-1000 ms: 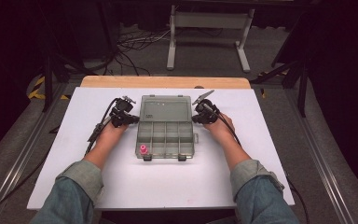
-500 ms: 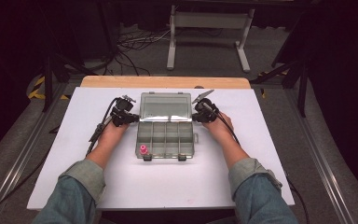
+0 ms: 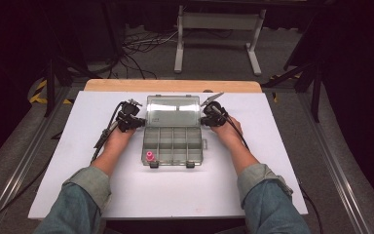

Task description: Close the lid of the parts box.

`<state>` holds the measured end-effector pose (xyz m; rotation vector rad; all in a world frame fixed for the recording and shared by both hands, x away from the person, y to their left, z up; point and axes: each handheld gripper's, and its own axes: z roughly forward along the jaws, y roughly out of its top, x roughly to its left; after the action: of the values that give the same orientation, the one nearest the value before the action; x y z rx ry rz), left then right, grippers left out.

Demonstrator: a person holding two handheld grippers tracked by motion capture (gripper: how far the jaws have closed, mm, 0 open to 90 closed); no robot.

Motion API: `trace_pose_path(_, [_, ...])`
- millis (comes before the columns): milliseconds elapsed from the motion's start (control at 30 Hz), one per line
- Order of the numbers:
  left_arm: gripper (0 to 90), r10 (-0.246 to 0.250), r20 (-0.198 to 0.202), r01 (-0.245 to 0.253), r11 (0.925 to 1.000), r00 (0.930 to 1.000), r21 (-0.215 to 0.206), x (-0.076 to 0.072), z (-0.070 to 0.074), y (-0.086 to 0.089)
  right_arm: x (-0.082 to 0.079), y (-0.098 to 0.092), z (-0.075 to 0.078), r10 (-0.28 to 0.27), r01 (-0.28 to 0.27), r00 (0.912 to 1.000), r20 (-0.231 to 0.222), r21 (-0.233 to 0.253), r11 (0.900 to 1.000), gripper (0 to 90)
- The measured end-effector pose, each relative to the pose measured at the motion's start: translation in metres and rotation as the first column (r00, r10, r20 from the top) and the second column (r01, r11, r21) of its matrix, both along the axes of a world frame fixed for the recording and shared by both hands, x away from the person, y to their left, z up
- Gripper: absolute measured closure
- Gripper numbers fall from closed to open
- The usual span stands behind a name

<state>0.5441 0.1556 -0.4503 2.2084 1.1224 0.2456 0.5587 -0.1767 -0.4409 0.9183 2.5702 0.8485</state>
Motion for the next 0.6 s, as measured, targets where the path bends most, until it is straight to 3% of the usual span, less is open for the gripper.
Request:
trace_pose_path(300, [89.9,0.014,0.003,-0.014,0.9995,0.9999,-0.030,-0.0005,0.0013,0.0014,-0.0002,-0.0012,0.0029,-0.015,0.015,0.9998,0.016,0.021,1.000,90.0])
trace_pose_path(600, [90.0,0.016,0.039,-0.015,0.9996,0.9991,-0.023,-0.0020,0.0054,0.0016,-0.0013,-0.0015,0.0077,-0.022,0.020,0.9985,0.050,0.039,0.999,90.0])
